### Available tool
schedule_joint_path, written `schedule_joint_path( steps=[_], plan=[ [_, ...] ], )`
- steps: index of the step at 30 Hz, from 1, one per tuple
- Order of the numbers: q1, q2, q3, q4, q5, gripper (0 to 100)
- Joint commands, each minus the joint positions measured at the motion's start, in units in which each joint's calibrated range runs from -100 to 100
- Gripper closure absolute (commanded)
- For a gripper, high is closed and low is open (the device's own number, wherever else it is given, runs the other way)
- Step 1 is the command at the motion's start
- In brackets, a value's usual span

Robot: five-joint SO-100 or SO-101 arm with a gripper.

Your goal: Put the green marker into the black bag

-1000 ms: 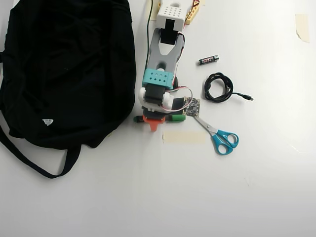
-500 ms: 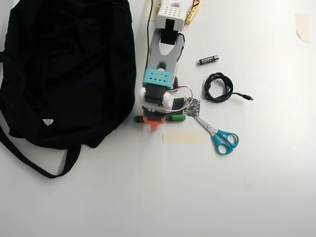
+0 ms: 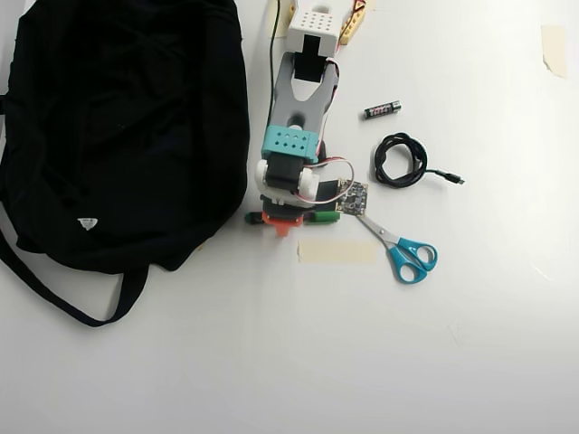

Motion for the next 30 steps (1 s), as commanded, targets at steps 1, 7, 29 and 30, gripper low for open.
schedule_joint_path(
  steps=[1,7,29,30],
  plan=[
    [-0.3,1.6,0.9,0.7,-0.3,77],
    [-0.5,1.6,0.9,0.7,-0.9,77],
    [-0.6,1.4,0.5,0.7,-1.0,85],
    [-0.6,1.4,0.5,0.7,-1.0,85]
  ],
)
